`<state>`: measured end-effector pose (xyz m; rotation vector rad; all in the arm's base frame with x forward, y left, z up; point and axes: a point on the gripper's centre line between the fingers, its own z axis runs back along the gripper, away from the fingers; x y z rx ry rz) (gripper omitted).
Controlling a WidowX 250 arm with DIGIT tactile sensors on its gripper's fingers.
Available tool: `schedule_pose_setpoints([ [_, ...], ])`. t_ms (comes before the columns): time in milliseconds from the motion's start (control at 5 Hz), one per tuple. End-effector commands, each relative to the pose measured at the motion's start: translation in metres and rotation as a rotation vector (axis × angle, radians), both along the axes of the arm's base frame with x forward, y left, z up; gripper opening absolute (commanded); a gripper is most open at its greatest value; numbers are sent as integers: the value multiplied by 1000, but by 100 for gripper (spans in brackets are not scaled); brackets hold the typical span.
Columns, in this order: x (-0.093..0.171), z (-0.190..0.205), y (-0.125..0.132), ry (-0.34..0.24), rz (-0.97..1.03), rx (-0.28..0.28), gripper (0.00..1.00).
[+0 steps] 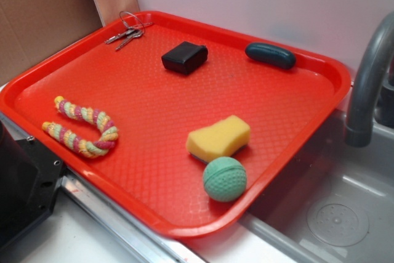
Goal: Grab the silver keys.
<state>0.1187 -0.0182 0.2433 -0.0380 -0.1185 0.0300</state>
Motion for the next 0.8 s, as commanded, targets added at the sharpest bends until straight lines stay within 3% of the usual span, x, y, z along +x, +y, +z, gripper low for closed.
schedule_pose_setpoints([
  [0, 0, 0, 0, 0, 0, 0, 100],
  [200, 30, -10, 33, -148, 258, 123, 100],
  [400, 53, -25, 72, -214, 500, 37, 100],
  [600, 76, -51, 93, -174, 624, -17, 100],
])
